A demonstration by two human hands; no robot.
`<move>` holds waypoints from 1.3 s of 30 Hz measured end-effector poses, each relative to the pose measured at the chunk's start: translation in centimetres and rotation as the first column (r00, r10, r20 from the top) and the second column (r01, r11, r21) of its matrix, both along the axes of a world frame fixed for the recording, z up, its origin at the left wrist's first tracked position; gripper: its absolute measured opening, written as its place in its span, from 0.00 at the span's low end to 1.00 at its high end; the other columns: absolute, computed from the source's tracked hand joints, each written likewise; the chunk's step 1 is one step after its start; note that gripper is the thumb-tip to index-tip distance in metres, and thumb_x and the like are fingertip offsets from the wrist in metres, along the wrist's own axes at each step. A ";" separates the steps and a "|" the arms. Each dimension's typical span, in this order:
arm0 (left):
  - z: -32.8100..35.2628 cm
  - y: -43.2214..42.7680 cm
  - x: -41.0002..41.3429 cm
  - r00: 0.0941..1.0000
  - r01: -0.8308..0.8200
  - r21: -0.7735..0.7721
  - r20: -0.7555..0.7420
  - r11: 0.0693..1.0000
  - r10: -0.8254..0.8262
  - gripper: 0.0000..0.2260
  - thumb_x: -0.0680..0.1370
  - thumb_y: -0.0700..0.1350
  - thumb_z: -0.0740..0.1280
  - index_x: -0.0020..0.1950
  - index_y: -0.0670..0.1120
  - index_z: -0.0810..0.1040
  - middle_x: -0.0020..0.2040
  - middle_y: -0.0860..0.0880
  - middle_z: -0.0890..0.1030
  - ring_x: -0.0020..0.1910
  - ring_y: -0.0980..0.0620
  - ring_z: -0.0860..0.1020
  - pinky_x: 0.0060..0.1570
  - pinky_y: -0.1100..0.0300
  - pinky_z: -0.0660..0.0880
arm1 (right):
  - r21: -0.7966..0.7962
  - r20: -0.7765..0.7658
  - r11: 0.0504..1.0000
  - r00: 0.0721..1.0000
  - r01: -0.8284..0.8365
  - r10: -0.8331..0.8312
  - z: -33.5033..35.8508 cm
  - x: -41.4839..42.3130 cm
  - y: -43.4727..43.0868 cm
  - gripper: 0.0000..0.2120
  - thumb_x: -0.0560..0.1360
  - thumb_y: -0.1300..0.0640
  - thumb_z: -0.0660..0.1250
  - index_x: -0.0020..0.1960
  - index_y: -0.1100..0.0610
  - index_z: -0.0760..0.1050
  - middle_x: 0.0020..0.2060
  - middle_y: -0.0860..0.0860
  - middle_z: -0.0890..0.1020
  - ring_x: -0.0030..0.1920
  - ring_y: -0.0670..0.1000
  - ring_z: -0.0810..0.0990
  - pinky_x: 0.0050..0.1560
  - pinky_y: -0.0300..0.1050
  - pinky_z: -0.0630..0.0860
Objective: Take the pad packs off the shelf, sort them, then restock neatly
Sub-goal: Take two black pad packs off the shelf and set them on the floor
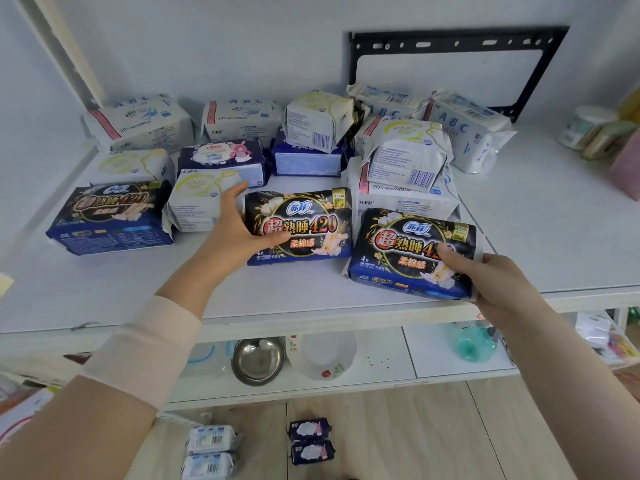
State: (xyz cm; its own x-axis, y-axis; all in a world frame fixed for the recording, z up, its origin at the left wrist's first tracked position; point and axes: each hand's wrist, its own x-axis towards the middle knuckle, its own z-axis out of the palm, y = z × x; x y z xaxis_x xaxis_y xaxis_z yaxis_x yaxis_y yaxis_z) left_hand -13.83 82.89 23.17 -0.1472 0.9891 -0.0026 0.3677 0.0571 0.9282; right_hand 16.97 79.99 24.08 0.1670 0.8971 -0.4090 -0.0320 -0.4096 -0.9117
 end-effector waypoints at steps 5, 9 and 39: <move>-0.3 -0.9 -0.7 0.985 -0.062 -0.034 0.158 0.998 0.066 0.29 0.65 0.38 0.76 0.63 0.46 0.67 0.48 0.56 0.77 0.46 0.61 0.77 0.40 0.70 0.74 | 0.027 -0.063 1.000 0.998 -0.011 0.012 0.0 -0.4 -1.2 0.09 0.71 0.59 0.69 0.46 0.63 0.76 0.44 0.57 0.83 0.39 0.52 0.84 0.43 0.46 0.81; -0.7 -2.1 -1.4 0.973 -0.023 -0.036 0.229 0.999 0.030 0.32 0.60 0.45 0.76 0.62 0.44 0.71 0.51 0.50 0.80 0.48 0.56 0.79 0.44 0.64 0.77 | 0.055 -0.118 0.999 0.993 -0.001 0.007 -0.5 -0.4 -2.4 0.09 0.70 0.59 0.69 0.47 0.63 0.76 0.44 0.57 0.84 0.39 0.52 0.84 0.41 0.44 0.82; -6.1 -19.6 14.0 0.964 -0.007 -0.089 0.264 0.996 0.031 0.22 0.70 0.40 0.72 0.59 0.47 0.67 0.50 0.53 0.78 0.49 0.57 0.78 0.45 0.64 0.76 | 0.073 -0.187 0.949 0.930 -0.307 0.315 -5.7 16.0 -20.8 0.39 0.47 0.47 0.83 0.53 0.62 0.78 0.52 0.60 0.83 0.51 0.59 0.82 0.44 0.45 0.80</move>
State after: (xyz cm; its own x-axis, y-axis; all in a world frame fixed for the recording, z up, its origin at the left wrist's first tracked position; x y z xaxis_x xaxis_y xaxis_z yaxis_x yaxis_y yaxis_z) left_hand 0.19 63.33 17.02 -0.1481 0.9804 -0.1299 0.1073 0.1465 0.9834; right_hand 32.96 59.19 18.40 -0.2019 0.9083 -0.3665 -0.0867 -0.3893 -0.9170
